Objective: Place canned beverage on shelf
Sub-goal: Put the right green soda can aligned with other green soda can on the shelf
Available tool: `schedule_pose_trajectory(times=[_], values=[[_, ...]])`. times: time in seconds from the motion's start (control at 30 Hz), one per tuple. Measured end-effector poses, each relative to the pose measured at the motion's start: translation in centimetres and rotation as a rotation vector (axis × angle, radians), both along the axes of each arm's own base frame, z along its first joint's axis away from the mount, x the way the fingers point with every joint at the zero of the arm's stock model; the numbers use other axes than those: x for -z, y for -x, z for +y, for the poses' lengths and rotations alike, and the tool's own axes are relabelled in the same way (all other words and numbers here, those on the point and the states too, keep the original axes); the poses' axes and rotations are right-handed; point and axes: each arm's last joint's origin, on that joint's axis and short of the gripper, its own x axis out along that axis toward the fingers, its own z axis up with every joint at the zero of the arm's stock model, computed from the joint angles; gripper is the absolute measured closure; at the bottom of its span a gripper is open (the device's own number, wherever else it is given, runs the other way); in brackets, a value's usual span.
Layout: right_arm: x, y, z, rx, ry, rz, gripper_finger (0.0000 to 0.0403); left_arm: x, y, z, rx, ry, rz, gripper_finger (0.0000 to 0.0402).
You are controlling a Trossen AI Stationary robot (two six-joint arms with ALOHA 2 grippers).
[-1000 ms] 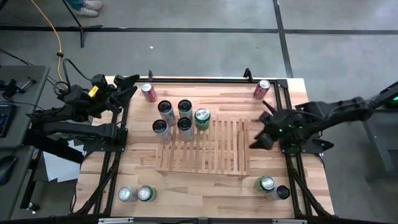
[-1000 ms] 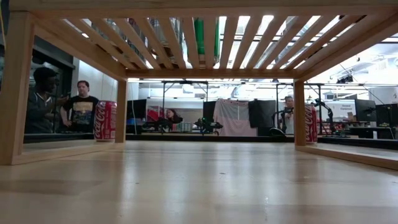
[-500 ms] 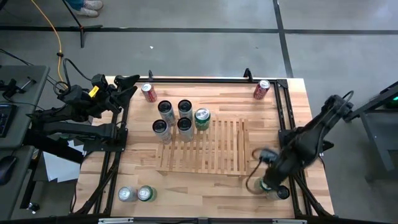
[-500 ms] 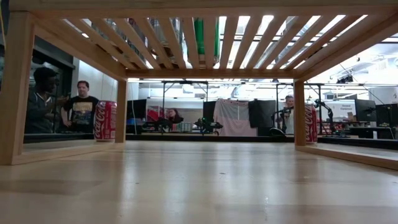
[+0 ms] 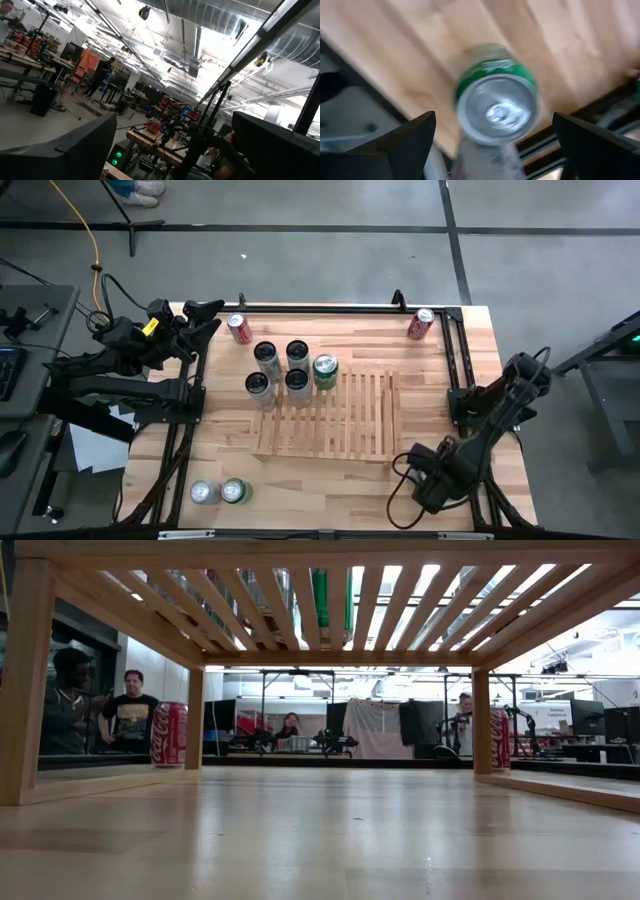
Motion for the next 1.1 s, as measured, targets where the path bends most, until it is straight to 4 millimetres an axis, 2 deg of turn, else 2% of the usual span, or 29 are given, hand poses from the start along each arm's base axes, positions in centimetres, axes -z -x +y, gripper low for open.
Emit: schedule_pose_trajectory(times=[0.27,0.63,0.8,0.93,1.03,1.1], values=[[0.5,0.0,-0.3,-0.028,0.079,-0.012,0.0016,0.0,0.0,0.0,0.0,0.001,-0.001,0.0014],[4.5,0.3,-0.3,-0.071,0.001,0.026,0.0016,0.0,0.0,0.0,0.007,0.017,-0.008,0.0014],[5.4,0.2,-0.7,-0.061,0.01,0.022,0.0018,0.0,0.0,0.0,0.007,0.016,-0.008,0.0014],[5.2,0.1,-0.6,-0.094,-0.003,0.006,0.0056,0.0,0.0,0.0,0.0,0.005,-0.003,0.0014],[3.8,-0.1,-0.4,-0.123,-0.035,-0.034,0.012,0.0,0.0,0.0,-0.002,0.003,-0.002,0.0014],[2.1,0.1,-0.6,-0.122,-0.061,-0.064,0.0118,0.0,0.0,0.0,-0.005,-0.003,0.001,0.0014]])
